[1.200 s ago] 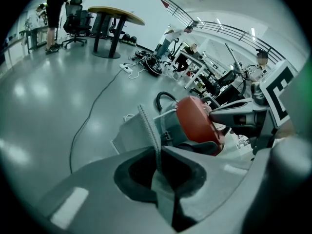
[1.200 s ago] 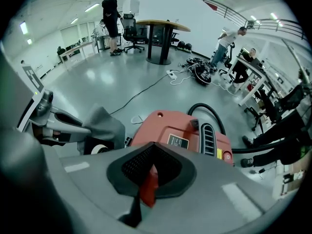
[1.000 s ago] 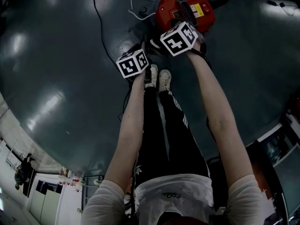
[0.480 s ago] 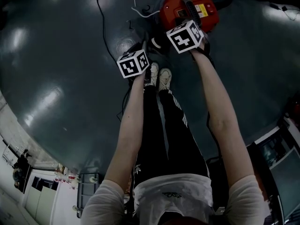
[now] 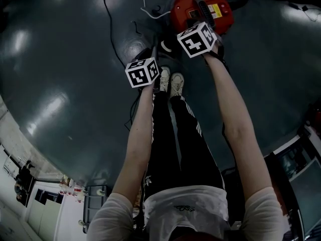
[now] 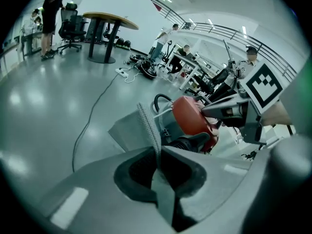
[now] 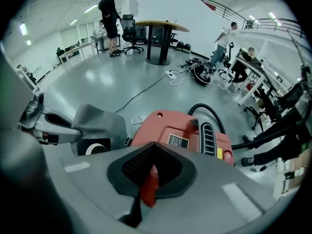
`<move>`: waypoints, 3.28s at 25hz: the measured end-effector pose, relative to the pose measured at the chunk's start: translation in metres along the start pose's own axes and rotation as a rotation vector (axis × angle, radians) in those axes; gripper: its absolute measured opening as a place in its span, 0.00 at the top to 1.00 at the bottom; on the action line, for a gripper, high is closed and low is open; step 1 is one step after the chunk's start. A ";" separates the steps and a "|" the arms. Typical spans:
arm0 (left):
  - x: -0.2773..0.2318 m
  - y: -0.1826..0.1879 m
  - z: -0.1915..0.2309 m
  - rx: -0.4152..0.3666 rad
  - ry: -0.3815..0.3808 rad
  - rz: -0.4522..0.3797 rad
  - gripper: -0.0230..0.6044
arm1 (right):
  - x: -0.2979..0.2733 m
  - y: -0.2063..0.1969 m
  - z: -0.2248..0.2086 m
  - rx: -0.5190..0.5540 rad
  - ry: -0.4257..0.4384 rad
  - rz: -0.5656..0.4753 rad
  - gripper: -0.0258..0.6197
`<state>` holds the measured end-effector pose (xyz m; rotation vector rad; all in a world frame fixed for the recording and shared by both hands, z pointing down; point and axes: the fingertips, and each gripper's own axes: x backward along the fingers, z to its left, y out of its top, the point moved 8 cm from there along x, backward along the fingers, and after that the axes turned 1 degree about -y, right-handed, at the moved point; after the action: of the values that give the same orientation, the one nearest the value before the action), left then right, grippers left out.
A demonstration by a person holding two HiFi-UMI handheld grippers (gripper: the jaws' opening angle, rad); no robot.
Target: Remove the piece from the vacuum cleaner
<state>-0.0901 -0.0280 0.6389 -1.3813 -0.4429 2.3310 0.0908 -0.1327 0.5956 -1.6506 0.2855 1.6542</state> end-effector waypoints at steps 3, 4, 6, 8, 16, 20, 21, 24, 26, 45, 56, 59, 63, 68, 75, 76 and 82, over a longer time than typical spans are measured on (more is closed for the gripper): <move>0.001 -0.004 0.001 -0.027 -0.004 -0.001 0.94 | -0.002 0.001 0.001 0.007 0.004 0.023 0.94; 0.001 -0.005 0.001 -0.021 -0.002 -0.004 0.94 | -0.003 0.002 0.000 0.012 0.001 0.027 0.94; 0.000 -0.007 0.001 0.014 0.000 -0.012 0.93 | -0.004 0.002 -0.002 0.015 -0.006 0.025 0.94; 0.002 -0.010 0.001 0.048 -0.002 -0.018 0.93 | -0.004 0.002 -0.002 0.030 -0.010 0.027 0.94; 0.008 -0.018 0.011 0.060 -0.009 -0.024 0.93 | -0.004 0.004 0.002 0.064 -0.007 0.030 0.94; 0.013 -0.022 0.011 0.060 -0.009 -0.023 0.93 | -0.002 0.006 0.002 0.048 0.003 0.033 0.94; 0.015 -0.023 0.011 0.057 -0.008 -0.023 0.93 | -0.001 0.006 0.003 0.049 0.000 0.032 0.94; 0.018 -0.024 0.013 0.044 -0.009 -0.017 0.93 | 0.002 0.007 0.004 0.044 0.001 0.029 0.94; 0.020 -0.025 0.017 0.041 -0.007 -0.008 0.93 | 0.003 0.008 0.004 0.044 0.001 0.025 0.94; 0.105 -0.050 0.062 0.078 0.128 -0.041 0.94 | 0.028 0.008 -0.006 -0.071 -0.005 0.024 0.93; 0.233 0.084 -0.027 0.013 0.098 -0.294 0.94 | 0.211 0.078 -0.007 -0.205 0.063 -0.310 0.93; 0.282 0.120 -0.059 -0.011 0.069 -0.378 0.93 | 0.277 0.091 -0.006 -0.223 0.052 -0.412 0.93; 0.342 0.148 -0.113 -0.138 0.016 -0.432 0.93 | 0.368 0.099 -0.002 -0.357 0.138 -0.605 0.93; 0.381 0.182 -0.173 -0.298 -0.006 -0.593 0.93 | 0.448 0.098 -0.001 -0.323 0.133 -0.777 0.93; 0.404 0.239 -0.214 -0.404 -0.049 -0.755 0.92 | 0.486 0.111 -0.008 -0.326 0.078 -0.911 0.93; 0.407 0.244 -0.217 -0.418 -0.056 -0.772 0.92 | 0.486 0.111 -0.008 -0.327 0.071 -0.919 0.93; 0.425 0.270 -0.237 -0.453 -0.078 -0.844 0.92 | 0.495 0.111 -0.016 -0.295 0.024 -0.947 0.93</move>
<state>-0.1124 -0.0417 0.0830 -0.9747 -1.3388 1.6259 0.0971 -0.0435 0.0963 -1.6218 -0.6736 0.9628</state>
